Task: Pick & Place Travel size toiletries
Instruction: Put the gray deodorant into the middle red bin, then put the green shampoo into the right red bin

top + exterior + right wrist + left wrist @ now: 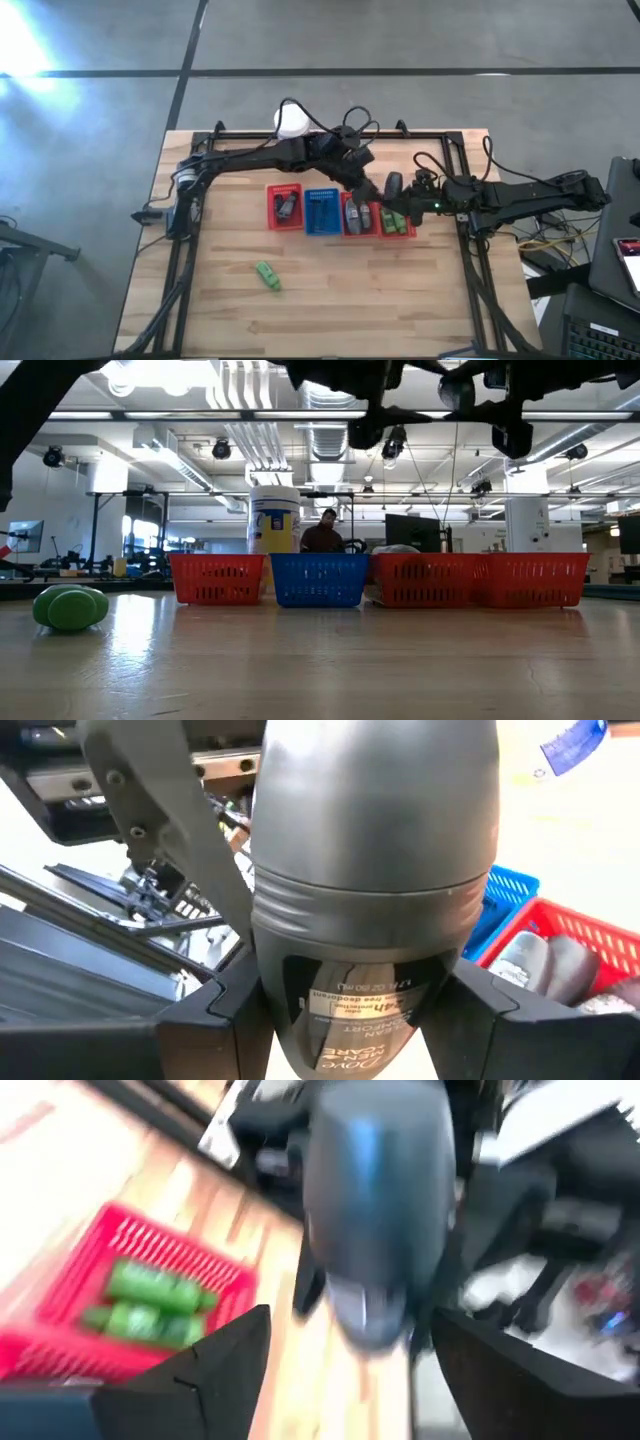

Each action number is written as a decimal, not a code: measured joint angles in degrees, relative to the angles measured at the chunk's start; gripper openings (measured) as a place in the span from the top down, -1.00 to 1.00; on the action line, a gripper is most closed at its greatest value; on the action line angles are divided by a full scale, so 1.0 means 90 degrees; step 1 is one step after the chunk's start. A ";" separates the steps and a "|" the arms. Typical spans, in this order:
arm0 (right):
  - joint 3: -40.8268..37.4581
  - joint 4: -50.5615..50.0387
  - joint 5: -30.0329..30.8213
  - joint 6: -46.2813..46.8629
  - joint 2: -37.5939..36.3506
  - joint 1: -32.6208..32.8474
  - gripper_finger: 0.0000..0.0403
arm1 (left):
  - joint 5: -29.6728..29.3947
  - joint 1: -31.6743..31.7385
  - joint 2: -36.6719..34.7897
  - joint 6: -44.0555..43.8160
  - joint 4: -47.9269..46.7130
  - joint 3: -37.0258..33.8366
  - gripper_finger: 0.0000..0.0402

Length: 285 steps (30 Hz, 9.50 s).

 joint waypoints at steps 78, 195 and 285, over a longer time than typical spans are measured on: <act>0.0570 -0.0822 -0.2162 0.1007 0.2361 -0.0884 -0.83 | -0.2051 -0.3265 -0.2738 0.5617 -0.0989 -0.7167 -0.40; 0.0490 -0.4392 0.0938 0.3916 0.0964 0.0407 0.47 | -0.4467 -0.1644 -0.1248 0.4048 -0.2016 -0.2916 -0.28; 0.0147 -0.3625 -0.1213 -0.0106 0.1479 -0.3121 0.41 | -0.5343 -0.1632 -0.6390 -0.0691 -0.0180 -0.7587 -0.23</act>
